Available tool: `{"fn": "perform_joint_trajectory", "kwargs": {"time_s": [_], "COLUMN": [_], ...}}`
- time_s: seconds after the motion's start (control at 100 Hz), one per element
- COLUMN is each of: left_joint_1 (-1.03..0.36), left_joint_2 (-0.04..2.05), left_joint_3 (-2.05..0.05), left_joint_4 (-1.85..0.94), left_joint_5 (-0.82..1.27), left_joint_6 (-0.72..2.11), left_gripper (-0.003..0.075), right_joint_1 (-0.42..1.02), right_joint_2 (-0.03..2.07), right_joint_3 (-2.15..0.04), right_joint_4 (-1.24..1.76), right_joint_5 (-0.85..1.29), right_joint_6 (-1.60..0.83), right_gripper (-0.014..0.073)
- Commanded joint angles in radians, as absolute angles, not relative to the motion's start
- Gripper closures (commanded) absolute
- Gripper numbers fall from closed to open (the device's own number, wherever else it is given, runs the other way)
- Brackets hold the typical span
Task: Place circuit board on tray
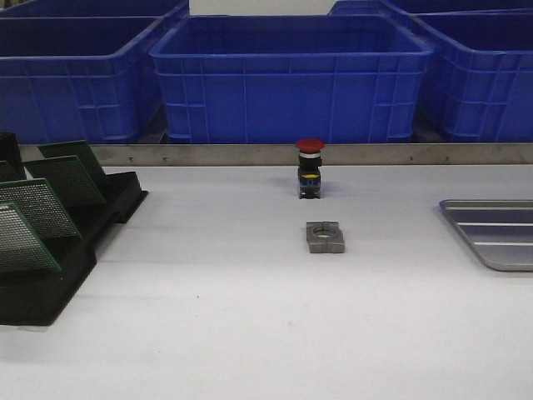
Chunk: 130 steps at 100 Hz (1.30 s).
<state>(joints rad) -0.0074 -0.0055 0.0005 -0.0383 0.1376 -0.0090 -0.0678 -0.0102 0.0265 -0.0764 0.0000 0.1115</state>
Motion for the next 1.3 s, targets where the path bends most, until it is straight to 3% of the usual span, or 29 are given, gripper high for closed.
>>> {"fn": "perform_joint_trajectory", "kwargs": {"time_s": [0.0, 0.43, 0.69, 0.98, 1.11, 1.21, 1.29], "left_joint_1": [-0.006, -0.006, -0.006, -0.006, -0.006, -0.006, -0.006], "left_joint_2": [-0.035, -0.035, 0.057, 0.407, 0.545, 0.647, 0.715], "left_joint_3": [0.049, -0.003, -0.291, -0.640, -0.726, -0.777, -0.820], "left_joint_4": [-0.039, -0.039, -0.026, -0.026, -0.026, -0.044, -0.072], "left_joint_5": [0.050, -0.088, 0.213, 0.643, 0.706, 0.719, 0.739], "left_joint_6": [-0.017, -0.017, -0.017, -0.017, -0.014, 0.075, 0.125], "left_gripper": [0.0741, 0.0741, 0.0741, 0.0741, 0.0736, 0.0633, 0.0453], "right_joint_1": [-0.075, -0.075, -0.075, -0.075, -0.075, -0.075, -0.075], "right_joint_2": [-0.036, -0.036, -0.036, -0.036, -0.036, -0.036, -0.036], "right_joint_3": [0.014, 0.014, 0.014, 0.014, 0.014, 0.014, 0.014], "right_joint_4": [-0.090, -0.090, -0.090, -0.090, -0.090, -0.090, -0.090], "right_joint_5": [-0.085, -0.085, -0.085, -0.083, -0.083, -0.083, -0.083], "right_joint_6": [0.113, 0.113, 0.113, 0.113, 0.113, 0.113, 0.113], "right_gripper": [0.0655, 0.0655, 0.0655, 0.0655, 0.0655, 0.0655, 0.0655]}}
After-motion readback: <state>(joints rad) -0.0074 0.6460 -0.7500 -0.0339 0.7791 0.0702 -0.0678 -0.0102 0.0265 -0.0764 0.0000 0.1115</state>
